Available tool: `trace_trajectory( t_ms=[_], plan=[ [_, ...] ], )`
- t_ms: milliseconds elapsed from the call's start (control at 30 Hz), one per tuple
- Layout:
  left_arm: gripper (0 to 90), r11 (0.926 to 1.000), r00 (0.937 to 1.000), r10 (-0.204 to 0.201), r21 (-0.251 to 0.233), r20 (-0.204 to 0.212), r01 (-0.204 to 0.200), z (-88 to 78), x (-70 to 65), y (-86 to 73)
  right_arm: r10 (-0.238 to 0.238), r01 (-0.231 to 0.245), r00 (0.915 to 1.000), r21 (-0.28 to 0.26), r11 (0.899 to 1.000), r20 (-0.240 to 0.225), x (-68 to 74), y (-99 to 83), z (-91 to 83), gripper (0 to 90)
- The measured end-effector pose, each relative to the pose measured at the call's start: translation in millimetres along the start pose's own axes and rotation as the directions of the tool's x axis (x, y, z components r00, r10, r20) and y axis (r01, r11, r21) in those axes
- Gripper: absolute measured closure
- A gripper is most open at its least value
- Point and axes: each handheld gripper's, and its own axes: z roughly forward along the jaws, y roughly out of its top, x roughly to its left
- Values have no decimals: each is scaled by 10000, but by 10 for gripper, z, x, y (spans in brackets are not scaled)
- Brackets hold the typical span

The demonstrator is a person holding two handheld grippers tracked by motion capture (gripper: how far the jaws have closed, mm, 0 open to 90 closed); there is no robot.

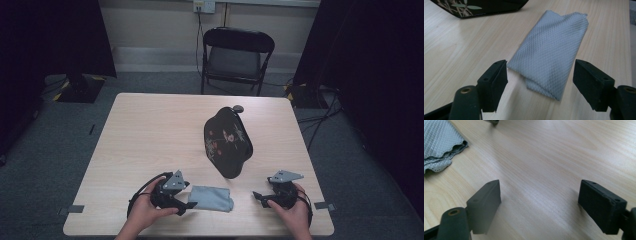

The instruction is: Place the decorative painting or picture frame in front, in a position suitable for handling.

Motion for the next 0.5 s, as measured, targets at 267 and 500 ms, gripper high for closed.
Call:
trace_trajectory(
  t_ms=[267, 500],
  plan=[
    [317, 9992, 9996, 283, 295, 4, -283, 140, -4, -2, -39, 39, 10000, -220, 9997, -15, 2, -21, 11, 164],
    [389, 9989, 9985, 458, 102, 286, -462, 249, -57, 28, -43, 43, 10000, -222, 9997, -12, 3, -21, 11, 163]
  ],
)
